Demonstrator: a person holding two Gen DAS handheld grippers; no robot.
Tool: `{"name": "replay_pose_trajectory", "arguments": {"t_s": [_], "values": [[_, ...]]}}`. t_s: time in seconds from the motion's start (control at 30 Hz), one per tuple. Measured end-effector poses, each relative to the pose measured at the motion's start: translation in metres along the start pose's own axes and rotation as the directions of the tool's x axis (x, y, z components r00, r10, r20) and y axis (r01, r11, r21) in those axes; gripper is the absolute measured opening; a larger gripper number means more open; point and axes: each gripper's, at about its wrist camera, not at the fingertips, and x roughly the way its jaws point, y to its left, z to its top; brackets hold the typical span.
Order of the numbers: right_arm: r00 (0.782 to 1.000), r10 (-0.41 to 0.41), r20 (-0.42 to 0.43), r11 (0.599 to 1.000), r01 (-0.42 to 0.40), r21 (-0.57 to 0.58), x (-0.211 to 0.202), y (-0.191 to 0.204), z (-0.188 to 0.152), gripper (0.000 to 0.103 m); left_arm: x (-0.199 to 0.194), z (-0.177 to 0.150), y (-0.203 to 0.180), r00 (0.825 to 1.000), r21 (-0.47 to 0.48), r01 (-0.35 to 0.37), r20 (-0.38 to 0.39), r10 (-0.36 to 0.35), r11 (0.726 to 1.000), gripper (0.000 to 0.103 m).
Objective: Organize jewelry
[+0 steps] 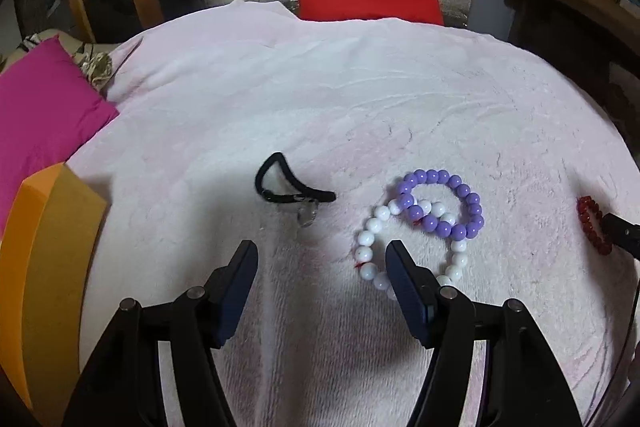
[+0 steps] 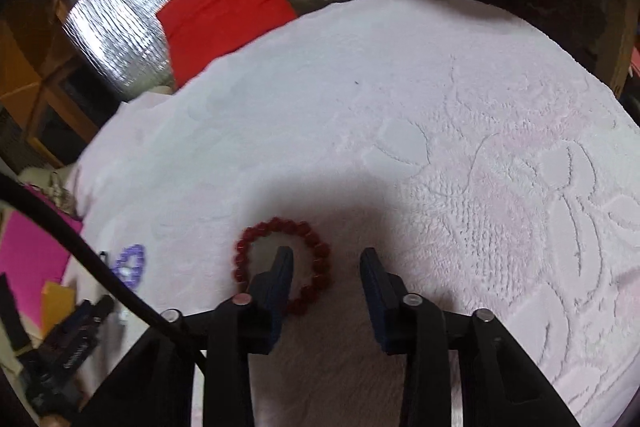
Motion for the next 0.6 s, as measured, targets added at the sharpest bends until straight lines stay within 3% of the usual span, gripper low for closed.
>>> {"name": "replay_pose_trajectory", "arguments": {"t_s": [0.1,0.13,0.2,0.23,0.33,0.5,0.6], "values": [[0.999,-0.04,0.019,0.998,0.04,-0.04,0.002,0.005,-0.002,0.021,0.008,0.0,-0.002,0.999,-0.009,0.04,-0.017,-0.041,0.999,0.063],[0.999,-0.043,0.021,0.998,0.044,-0.051,0.002,0.006,-0.002,0.014,0.009,0.0,-0.002,0.998,-0.015,0.057,-0.016,-0.057,0.998,0.054],[0.999,-0.04,0.023,0.998,0.041,-0.055,0.001,0.007,-0.003,0.011,0.009,0.002,-0.002,0.993,-0.029,0.115,-0.014,-0.115,0.993,0.038],[0.999,-0.037,0.027,0.998,0.039,-0.058,0.0,0.007,-0.003,0.011,0.009,0.003,-0.004,0.992,-0.026,0.122,-0.012,-0.122,0.992,0.028],[0.999,-0.017,0.035,0.997,0.019,-0.074,-0.005,0.011,-0.005,0.011,0.005,0.0,-0.011,0.993,0.011,0.115,-0.003,-0.115,0.993,0.01],[0.997,0.063,0.045,0.996,-0.06,-0.068,-0.02,0.013,-0.005,0.01,-0.004,-0.002,0.005,0.981,-0.062,0.193,-0.016,-0.194,0.979,0.01],[0.992,0.11,0.055,0.992,-0.107,-0.064,-0.033,0.016,-0.006,0.01,-0.016,-0.003,0.015,0.982,-0.059,0.187,0.002,-0.188,0.981,0.01]]}}
